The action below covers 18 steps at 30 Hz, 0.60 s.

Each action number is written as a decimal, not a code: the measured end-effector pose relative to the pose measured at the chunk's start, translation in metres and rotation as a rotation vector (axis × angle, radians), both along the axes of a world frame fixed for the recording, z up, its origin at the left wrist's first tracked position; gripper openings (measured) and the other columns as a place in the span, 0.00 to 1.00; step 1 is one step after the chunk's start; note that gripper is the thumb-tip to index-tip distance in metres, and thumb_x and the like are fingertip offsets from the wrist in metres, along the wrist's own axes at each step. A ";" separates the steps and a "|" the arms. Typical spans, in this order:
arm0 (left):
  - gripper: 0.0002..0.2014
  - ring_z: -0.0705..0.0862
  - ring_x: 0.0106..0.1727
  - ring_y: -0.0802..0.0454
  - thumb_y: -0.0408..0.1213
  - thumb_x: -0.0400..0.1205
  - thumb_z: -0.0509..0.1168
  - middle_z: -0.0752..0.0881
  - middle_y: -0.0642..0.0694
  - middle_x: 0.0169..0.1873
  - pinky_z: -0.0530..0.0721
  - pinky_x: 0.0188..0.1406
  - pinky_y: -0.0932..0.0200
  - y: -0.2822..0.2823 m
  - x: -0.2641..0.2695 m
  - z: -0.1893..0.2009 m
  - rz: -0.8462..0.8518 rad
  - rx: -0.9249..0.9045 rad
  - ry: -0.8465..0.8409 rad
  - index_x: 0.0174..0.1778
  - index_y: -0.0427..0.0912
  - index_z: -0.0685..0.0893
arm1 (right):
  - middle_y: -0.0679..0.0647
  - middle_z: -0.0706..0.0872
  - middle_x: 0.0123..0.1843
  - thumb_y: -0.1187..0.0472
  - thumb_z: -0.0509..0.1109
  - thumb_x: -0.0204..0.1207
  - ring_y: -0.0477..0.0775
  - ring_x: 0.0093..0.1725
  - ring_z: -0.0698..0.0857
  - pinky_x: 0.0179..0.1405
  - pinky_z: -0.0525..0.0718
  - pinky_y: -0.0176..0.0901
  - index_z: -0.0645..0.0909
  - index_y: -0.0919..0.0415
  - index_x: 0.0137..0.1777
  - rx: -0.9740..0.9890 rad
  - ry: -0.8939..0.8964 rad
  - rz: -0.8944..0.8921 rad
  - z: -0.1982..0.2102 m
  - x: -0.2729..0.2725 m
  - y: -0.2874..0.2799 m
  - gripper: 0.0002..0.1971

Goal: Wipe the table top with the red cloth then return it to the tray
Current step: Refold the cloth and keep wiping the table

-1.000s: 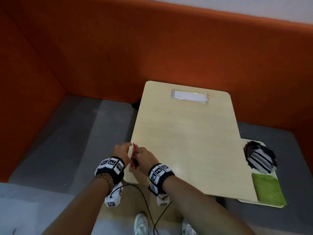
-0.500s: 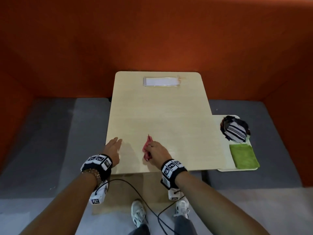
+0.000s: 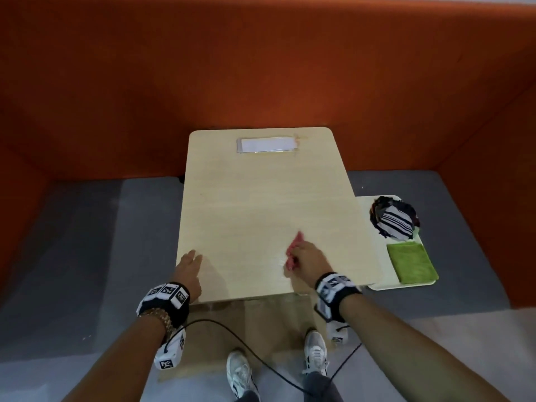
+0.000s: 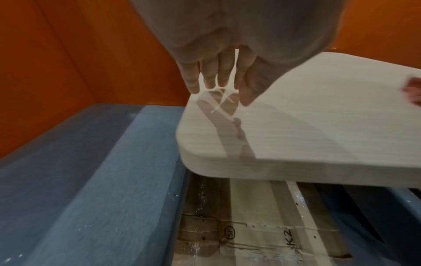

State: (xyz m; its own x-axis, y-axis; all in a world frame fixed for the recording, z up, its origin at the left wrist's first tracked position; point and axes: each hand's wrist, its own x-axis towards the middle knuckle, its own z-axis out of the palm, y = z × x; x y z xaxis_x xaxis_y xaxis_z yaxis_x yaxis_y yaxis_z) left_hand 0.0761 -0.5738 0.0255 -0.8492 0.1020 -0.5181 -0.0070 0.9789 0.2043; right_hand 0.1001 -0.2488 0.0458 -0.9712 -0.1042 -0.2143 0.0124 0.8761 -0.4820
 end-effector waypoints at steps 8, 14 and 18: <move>0.36 0.53 0.85 0.46 0.22 0.80 0.56 0.50 0.44 0.84 0.55 0.83 0.56 -0.009 0.001 -0.012 0.027 0.071 0.138 0.84 0.42 0.54 | 0.69 0.84 0.60 0.57 0.71 0.76 0.67 0.55 0.85 0.55 0.85 0.55 0.85 0.74 0.59 0.177 -0.080 0.498 -0.020 -0.046 -0.196 0.19; 0.35 0.55 0.84 0.45 0.34 0.83 0.60 0.46 0.45 0.85 0.58 0.81 0.57 -0.005 0.003 -0.007 -0.069 -0.015 0.021 0.84 0.44 0.52 | 0.55 0.88 0.43 0.64 0.70 0.76 0.54 0.42 0.86 0.44 0.87 0.45 0.86 0.68 0.56 0.142 -0.128 0.342 -0.022 -0.067 -0.143 0.11; 0.34 0.53 0.85 0.46 0.37 0.84 0.59 0.44 0.44 0.84 0.58 0.80 0.58 0.007 0.004 -0.002 -0.076 -0.067 -0.007 0.84 0.45 0.51 | 0.53 0.91 0.44 0.68 0.67 0.75 0.55 0.46 0.89 0.48 0.85 0.42 0.89 0.61 0.49 0.072 -0.160 0.129 0.000 -0.079 -0.044 0.09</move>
